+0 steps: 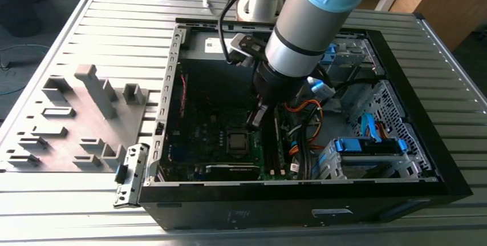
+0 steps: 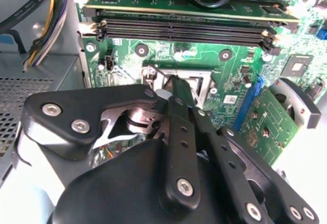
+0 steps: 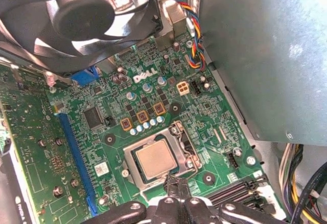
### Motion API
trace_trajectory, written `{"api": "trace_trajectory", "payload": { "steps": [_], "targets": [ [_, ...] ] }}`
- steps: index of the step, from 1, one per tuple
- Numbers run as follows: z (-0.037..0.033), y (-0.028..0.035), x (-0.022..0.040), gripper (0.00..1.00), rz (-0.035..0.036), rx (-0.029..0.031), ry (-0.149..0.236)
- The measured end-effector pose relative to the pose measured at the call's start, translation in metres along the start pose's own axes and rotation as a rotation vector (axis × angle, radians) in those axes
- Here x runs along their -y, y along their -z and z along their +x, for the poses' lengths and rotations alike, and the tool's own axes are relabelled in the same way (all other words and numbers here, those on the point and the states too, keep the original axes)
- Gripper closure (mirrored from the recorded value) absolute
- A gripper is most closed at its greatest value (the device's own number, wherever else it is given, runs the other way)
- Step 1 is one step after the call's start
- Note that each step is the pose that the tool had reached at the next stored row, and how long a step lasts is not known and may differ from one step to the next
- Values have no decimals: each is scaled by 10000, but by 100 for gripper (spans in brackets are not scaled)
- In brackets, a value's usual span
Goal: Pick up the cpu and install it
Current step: 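Install the first cpu locking lever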
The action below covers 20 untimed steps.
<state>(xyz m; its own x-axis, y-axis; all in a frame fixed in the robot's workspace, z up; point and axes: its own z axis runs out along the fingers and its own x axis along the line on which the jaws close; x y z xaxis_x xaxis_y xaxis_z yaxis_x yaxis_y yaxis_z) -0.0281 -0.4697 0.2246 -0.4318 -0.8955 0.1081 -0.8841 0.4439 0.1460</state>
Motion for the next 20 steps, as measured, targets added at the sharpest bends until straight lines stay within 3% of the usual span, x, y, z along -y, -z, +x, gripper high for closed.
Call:
{"api": "trace_trajectory", "payload": {
  "steps": [7,12,20],
  "targets": [
    [1,3,-18,89,18,10,1],
    [23,-24,-81,89,105,52,-3],
    [21,-134,-86,89,251,126,-19]
  ]
}}
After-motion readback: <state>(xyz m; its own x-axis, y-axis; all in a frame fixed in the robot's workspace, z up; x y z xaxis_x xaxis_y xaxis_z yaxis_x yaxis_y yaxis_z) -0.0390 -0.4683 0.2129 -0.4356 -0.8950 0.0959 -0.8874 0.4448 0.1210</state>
